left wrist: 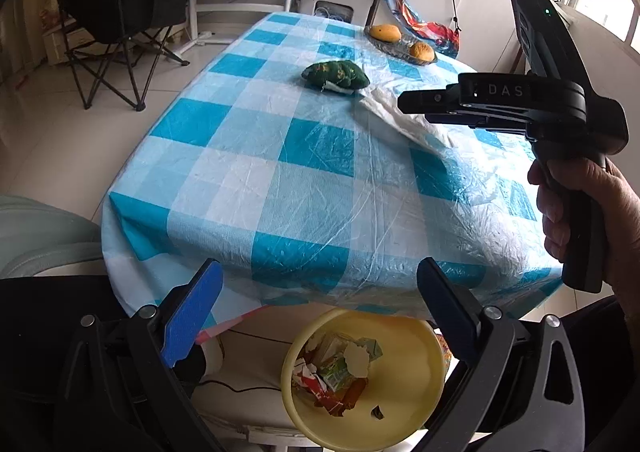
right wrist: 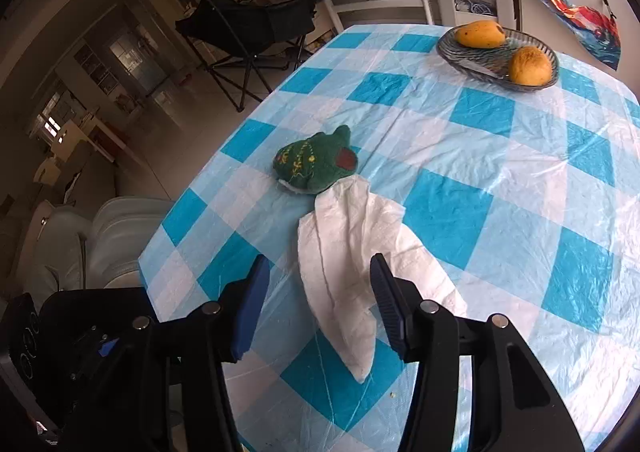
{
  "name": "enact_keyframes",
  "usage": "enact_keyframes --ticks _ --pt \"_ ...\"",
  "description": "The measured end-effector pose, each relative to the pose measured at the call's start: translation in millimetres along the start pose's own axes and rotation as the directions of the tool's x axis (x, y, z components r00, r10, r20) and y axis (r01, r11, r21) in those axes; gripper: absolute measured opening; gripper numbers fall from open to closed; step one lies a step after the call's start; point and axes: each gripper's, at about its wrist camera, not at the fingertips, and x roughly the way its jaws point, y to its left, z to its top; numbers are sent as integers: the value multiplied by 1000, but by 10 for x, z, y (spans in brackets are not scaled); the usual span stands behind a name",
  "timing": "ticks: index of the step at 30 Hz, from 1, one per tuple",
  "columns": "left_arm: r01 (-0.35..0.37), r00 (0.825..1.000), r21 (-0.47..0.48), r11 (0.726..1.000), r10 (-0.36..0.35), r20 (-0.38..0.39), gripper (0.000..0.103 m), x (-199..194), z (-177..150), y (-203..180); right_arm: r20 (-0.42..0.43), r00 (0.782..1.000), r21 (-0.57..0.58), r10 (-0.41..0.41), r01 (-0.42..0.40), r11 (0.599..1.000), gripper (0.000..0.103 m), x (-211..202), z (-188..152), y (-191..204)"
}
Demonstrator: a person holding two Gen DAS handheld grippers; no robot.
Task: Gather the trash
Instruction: 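Grasp the white tissue with the right gripper while the left gripper grasps the green plush toy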
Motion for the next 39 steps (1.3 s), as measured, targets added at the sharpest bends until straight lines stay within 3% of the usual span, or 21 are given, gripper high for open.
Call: enact_keyframes --ticks 5,10,12,14,16,20,27,30,35,39 --pt "9 998 -32 999 -7 62 94 -96 85 81 33 993 -83 -113 116 990 71 29 82 85" --pt "9 996 -67 998 -3 86 94 -111 233 156 -47 985 -129 -167 159 979 71 297 34 54" --pt "6 995 -77 997 3 104 94 -117 348 164 -49 980 -163 -195 185 969 65 297 12 79" --pt "-4 993 -80 997 13 120 94 -109 480 155 -58 978 -172 -198 186 967 42 264 -7 64" --pt "-14 991 -77 997 25 134 94 -71 641 109 -66 979 -159 -193 180 971 29 216 -32 6" --pt "-23 989 -57 998 31 143 94 106 990 -15 -53 979 -129 -196 187 974 23 86 -74 -92" --pt "-37 993 -48 998 42 110 94 556 1414 -157 -32 981 -45 -190 189 981 23 -104 -114 -320" --pt "-37 995 -33 999 40 93 94 753 1564 -220 -22 983 -19 -180 179 984 35 -115 -121 -385" --pt "-74 995 2 997 74 70 94 1059 1704 -264 -11 986 -11 -167 167 986 46 -100 -78 -432" --pt "-95 995 2 995 95 35 94 1262 1742 -230 -26 987 -36 -160 159 987 47 -11 -39 -418"
